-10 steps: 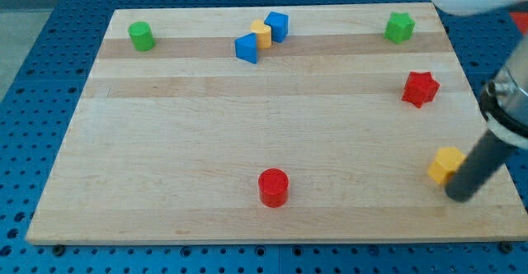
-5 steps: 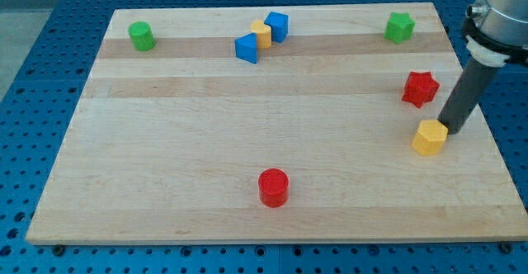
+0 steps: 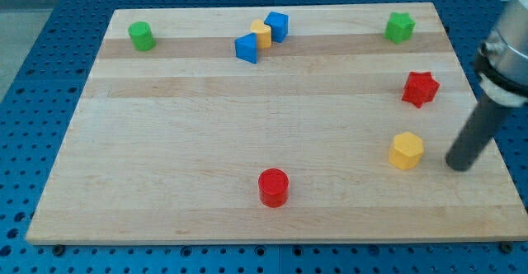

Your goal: Put the hexagon below the heart

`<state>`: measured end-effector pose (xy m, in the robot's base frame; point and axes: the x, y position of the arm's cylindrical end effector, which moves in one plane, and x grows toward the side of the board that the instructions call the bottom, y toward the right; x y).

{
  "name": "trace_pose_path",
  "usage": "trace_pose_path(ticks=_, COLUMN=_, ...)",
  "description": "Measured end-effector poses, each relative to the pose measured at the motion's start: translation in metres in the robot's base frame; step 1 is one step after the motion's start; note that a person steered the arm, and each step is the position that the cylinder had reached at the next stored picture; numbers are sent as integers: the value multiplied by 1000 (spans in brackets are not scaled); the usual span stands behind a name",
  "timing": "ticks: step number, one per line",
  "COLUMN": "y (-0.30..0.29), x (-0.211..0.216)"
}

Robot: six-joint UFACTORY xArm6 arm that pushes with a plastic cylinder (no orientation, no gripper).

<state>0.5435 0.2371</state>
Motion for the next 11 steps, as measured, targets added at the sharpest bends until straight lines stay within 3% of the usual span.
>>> trace_pose_path(ticks=1, y=-25, x=13)
trace_pose_path(ticks=2, y=-64, x=-6)
trace_pose_path(ticks=5, y=-142, x=-148)
trace_pose_path(ticks=6, y=-149, x=-154)
trace_pose_path(ticks=7, y=-148, x=-91)
trace_pose_path(ticks=8, y=-106, x=-51)
trace_pose_path(ticks=9, y=-60, x=-97)
trace_pose_path(ticks=10, y=-69, x=-130)
trace_pose_path(ticks=11, y=-78, x=-131)
